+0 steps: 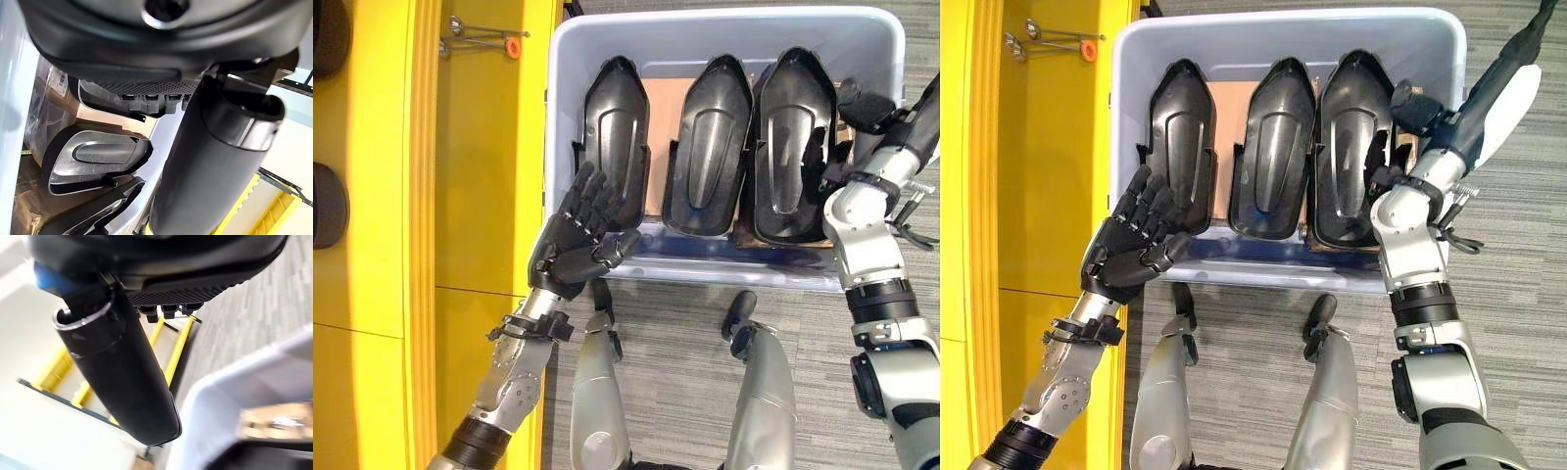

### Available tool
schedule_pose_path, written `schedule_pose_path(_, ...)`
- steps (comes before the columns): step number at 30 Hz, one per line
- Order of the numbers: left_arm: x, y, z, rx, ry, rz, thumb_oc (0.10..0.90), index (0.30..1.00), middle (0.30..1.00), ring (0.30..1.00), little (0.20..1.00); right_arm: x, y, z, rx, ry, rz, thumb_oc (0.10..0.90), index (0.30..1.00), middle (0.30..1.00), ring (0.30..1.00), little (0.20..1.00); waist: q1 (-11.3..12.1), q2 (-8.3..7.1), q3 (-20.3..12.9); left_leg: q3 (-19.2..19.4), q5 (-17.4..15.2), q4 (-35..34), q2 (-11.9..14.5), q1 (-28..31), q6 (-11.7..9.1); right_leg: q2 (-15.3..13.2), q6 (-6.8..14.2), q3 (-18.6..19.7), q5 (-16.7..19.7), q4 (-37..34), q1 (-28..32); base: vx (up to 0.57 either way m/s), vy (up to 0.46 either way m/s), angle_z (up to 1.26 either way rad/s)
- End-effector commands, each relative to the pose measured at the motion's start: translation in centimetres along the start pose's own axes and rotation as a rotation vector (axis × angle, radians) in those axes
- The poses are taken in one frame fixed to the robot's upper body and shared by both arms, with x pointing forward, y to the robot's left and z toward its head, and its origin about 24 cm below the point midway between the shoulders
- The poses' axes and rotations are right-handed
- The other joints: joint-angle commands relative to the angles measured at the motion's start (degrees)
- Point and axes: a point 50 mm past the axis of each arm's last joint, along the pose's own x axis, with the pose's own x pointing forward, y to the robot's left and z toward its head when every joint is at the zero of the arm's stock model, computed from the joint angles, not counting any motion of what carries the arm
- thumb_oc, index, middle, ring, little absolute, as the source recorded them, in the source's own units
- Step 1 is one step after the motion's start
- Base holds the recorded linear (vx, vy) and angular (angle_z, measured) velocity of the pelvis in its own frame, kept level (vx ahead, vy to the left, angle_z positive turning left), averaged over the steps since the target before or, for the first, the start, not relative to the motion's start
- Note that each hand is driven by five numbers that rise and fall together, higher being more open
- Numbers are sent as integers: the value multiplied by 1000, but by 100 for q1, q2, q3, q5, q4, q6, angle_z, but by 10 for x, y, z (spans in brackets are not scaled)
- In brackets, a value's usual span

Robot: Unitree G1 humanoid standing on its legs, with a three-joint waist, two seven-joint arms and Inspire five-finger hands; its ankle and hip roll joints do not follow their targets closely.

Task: Move parts from the plastic box to the shelf.

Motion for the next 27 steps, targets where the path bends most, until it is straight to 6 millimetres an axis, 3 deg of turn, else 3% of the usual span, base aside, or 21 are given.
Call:
schedule_pose_path(1, 7, -34, 33, -3, -172, -203, 900, 1000, 1000, 1000, 1000, 37, -15, 76, 129, -289, -102, 900, 1000, 1000, 1000, 1000, 36, 253, -75, 79, -679, 320, -25, -66, 160, -11, 277, -463, -531, -51, 533, 0, 0, 0)
schedule_pose_path(6, 3, -34, 34, -13, -173, -208, 900, 1000, 1000, 1000, 1000, 30, -10, 98, 214, -395, -4, 900, 1000, 1000, 1000, 1000, 36, 276, -75, 117, -660, 255, -21, 63, 157, -35, 275, -441, -538, -71, 613, -7, 15, -1)
schedule_pose_path(11, -3, -33, 35, -20, -190, -207, 900, 1000, 1000, 1000, 1000, -2, -10, 115, 224, -534, 181, 900, 1000, 1000, 1000, 1000, -114, 207, -75, 195, -652, 208, 4, 202, 154, -23, 295, -353, -509, -140, 682, -5, 52, -5)
schedule_pose_path(14, -11, -29, 40, -12, -227, -171, 900, 1000, 1000, 1000, 1000, -29, -26, 91, 162, -565, 295, 900, 1000, 1000, 1000, 1000, -344, 94, -75, 352, -528, 111, 94, 251, 214, 36, 262, -295, -334, -299, 668, -25, 92, -2)
schedule_pose_path(15, -15, -27, 39, -12, -225, -156, 900, 1000, 1000, 1000, 1000, -37, -31, 82, 131, -564, 327, 900, 1000, 1000, 1000, 1000, -420, 46, -75, 335, -663, 125, 85, 420, 159, 22, 346, -215, -439, -288, 808, -2, 84, -1)
schedule_pose_path(20, -22, -17, 46, 20, -268, -103, 900, 1000, 1000, 1000, 1000, -70, -72, 46, -41, -578, 422, 900, 1000, 1000, 1000, 1000, -891, -206, -75, 571, -732, 92, 258, 748, 137, 101, 463, -32, -281, -605, 1043, 9, 85, -16)
schedule_pose_path(22, -25, -13, 50, 22, -276, -86, 900, 1000, 1000, 1000, 1000, -77, -88, 39, -90, -586, 448, 900, 1000, 1000, 1000, 1000, -1026, -287, -75, 656, -771, 104, 316, 867, 125, 116, 522, 34, -213, -759, 1155, 1, 49, -24)
schedule_pose_path(27, -28, -9, 55, 50, -273, -89, 900, 1000, 1000, 1000, 1000, -82, -102, 39, -181, -634, 532, 900, 1000, 1000, 1000, 1000, -1191, -424, -75, 823, -837, 65, 410, 1081, 94, 139, 640, 144, -43, -1177, 1372, -13, 21, -31)
